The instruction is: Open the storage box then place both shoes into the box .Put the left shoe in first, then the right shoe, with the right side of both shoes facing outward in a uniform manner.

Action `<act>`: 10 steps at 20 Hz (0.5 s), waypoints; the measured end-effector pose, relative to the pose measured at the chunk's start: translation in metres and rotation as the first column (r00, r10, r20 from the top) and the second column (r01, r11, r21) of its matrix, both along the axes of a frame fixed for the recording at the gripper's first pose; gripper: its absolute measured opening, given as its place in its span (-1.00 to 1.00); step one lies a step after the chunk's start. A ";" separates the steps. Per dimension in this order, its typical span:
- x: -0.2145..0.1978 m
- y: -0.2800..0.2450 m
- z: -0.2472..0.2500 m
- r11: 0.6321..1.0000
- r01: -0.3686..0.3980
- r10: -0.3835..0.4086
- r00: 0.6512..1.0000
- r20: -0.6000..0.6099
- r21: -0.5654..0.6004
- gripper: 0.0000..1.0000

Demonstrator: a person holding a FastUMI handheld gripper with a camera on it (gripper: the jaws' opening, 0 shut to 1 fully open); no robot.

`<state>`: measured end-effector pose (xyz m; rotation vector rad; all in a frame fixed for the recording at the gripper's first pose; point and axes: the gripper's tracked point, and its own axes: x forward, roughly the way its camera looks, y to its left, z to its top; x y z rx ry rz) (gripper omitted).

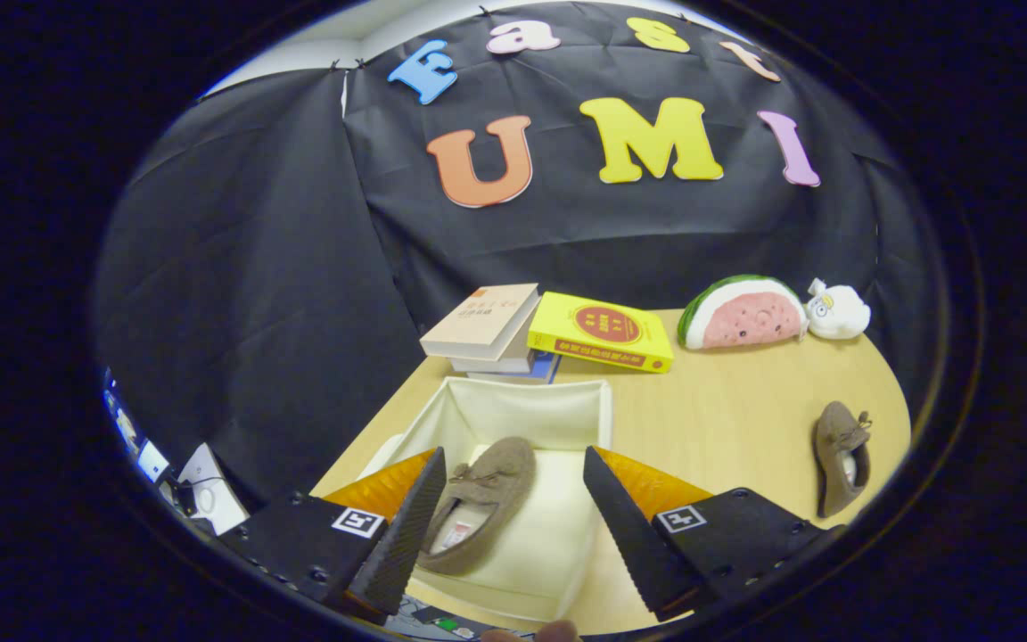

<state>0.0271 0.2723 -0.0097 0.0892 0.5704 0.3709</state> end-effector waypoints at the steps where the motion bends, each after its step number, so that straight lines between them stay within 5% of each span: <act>1: 0.000 -0.019 0.005 1.000 0.003 -0.003 1.000 0.007 -0.006 0.90; 6: 0.013 -0.128 0.021 0.998 0.037 -0.034 0.997 0.063 -0.050 0.89; 10: 0.034 -0.244 0.016 0.980 0.143 -0.127 0.985 0.118 -0.135 0.90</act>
